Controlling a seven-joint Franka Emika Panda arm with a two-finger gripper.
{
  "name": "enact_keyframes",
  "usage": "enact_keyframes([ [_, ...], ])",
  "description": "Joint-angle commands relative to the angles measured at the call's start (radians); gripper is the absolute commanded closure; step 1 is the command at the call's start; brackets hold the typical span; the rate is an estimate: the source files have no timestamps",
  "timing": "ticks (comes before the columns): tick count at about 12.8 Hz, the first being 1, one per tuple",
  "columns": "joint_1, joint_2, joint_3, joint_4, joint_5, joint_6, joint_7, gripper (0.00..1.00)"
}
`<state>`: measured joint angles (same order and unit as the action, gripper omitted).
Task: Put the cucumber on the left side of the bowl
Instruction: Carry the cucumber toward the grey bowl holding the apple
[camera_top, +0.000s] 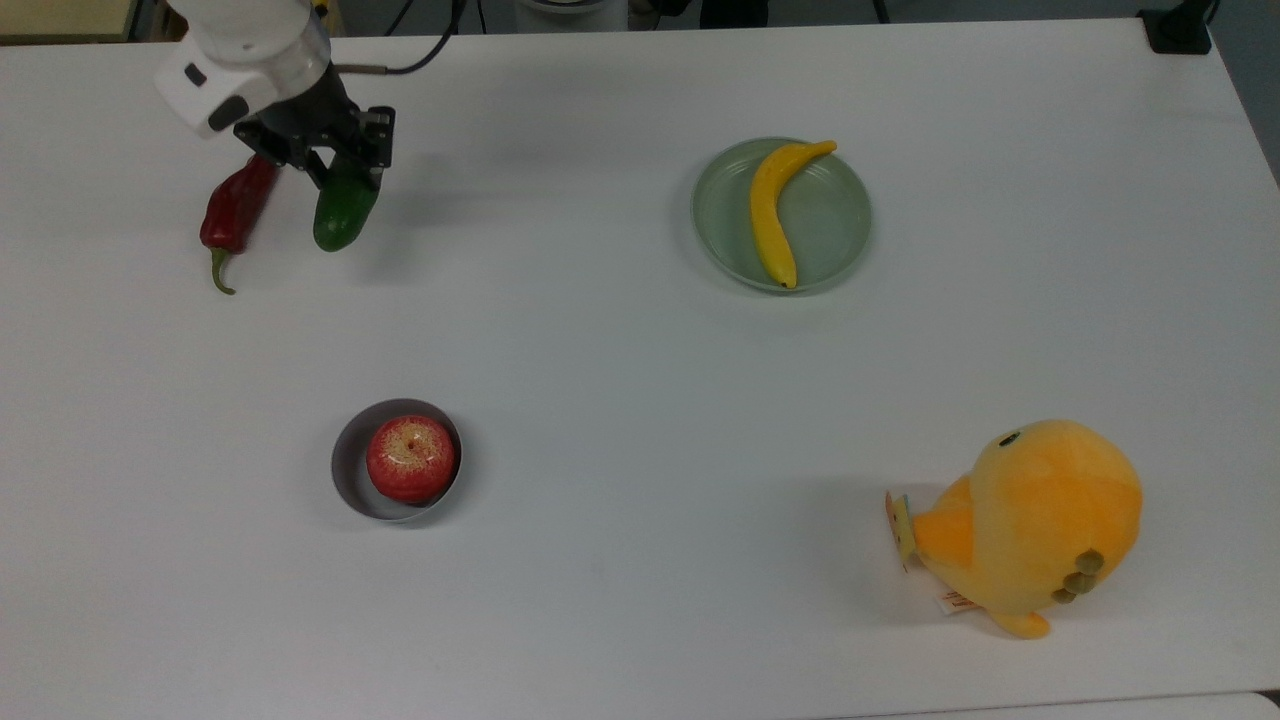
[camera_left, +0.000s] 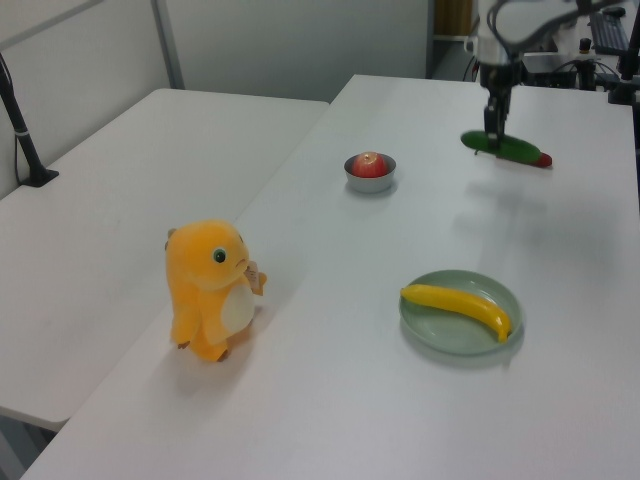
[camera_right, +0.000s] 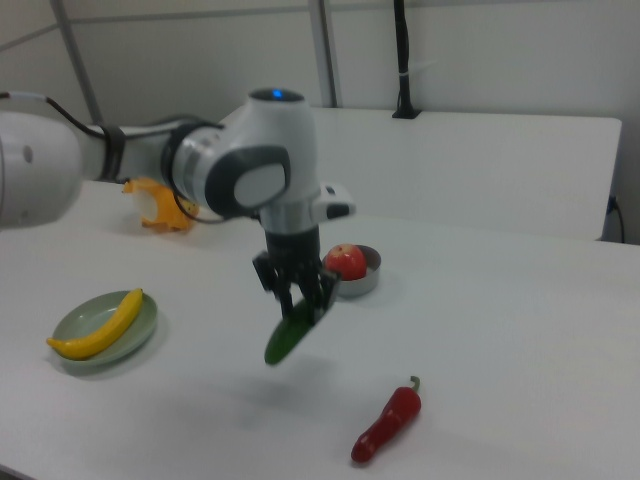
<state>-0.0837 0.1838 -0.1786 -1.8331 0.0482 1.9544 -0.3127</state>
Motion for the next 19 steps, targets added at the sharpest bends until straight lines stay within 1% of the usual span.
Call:
enact_keyframes([
  [1, 0.048, 0.008, 0.001, 0.124, 0.073, -0.06, -0.005, 0.89],
  [2, 0.076, 0.017, 0.001, 0.165, 0.079, -0.057, -0.005, 0.88],
  [4, 0.103, 0.051, 0.001, 0.219, 0.093, -0.051, -0.005, 0.88],
  [5, 0.125, 0.08, 0.004, 0.257, 0.093, -0.046, -0.006, 0.88],
  [7, 0.14, 0.146, 0.027, 0.342, 0.091, -0.037, -0.009, 0.88],
  [10, 0.142, 0.21, 0.071, 0.348, 0.082, 0.128, -0.006, 0.88],
  [12, 0.154, 0.253, 0.076, 0.348, 0.079, 0.222, -0.008, 0.87],
  [16, 0.183, 0.337, 0.077, 0.336, 0.075, 0.457, -0.006, 0.86],
  [18, 0.188, 0.371, 0.077, 0.33, 0.073, 0.53, -0.008, 0.86],
  [19, 0.19, 0.384, 0.077, 0.328, 0.073, 0.552, -0.008, 0.84],
])
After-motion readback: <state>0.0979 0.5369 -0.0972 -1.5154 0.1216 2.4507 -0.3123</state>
